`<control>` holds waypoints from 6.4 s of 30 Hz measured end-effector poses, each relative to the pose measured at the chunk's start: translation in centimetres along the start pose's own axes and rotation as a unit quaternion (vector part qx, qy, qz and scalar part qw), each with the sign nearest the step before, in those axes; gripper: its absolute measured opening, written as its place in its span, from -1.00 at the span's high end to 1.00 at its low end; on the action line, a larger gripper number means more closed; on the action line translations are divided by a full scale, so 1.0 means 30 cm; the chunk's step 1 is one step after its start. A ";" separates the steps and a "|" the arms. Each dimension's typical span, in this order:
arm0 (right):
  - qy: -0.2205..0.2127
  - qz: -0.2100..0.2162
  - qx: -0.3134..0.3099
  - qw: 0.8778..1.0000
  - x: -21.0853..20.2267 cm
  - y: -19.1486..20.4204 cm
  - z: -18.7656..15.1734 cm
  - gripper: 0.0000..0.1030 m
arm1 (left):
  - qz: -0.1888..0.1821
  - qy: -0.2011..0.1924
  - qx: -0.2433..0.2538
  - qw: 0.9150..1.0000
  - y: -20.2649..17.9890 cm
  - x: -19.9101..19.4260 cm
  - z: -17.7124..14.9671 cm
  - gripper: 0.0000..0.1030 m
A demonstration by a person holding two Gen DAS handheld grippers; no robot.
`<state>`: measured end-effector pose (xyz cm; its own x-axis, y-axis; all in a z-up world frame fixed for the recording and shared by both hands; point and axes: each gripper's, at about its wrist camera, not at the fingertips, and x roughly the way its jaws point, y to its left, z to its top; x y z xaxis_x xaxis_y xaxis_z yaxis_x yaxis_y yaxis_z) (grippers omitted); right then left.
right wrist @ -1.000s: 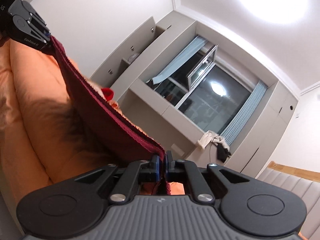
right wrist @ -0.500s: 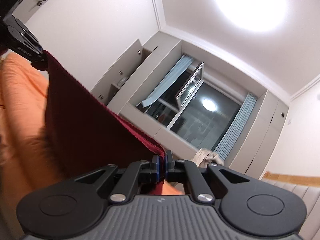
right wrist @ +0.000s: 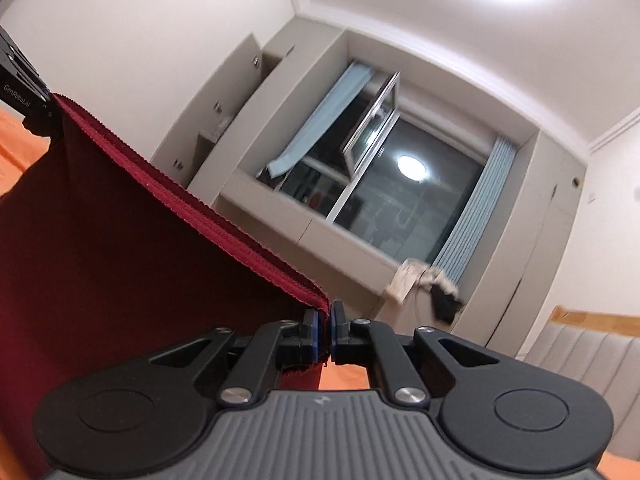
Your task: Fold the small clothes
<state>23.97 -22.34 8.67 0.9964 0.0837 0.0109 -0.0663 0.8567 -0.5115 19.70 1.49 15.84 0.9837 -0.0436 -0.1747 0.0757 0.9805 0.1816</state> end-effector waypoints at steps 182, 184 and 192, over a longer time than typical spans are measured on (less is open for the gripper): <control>0.138 0.153 0.184 0.961 -0.028 0.203 -0.179 -1.00 | 0.024 0.169 -0.317 0.933 0.047 0.212 -0.548 0.02; 0.139 0.144 0.191 0.961 -0.037 0.173 -0.187 -1.00 | 0.026 0.168 -0.315 0.934 0.046 0.216 -0.539 0.23; 0.153 0.104 0.258 0.948 -0.053 0.004 -0.237 -1.00 | -0.005 0.128 -0.243 0.961 0.006 0.234 -0.409 0.70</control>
<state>22.74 -25.98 2.47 0.9225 0.1942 -0.3336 -0.2009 0.9795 0.0149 24.61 3.70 2.76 0.9059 -0.0650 -0.4186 -0.0626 0.9567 -0.2842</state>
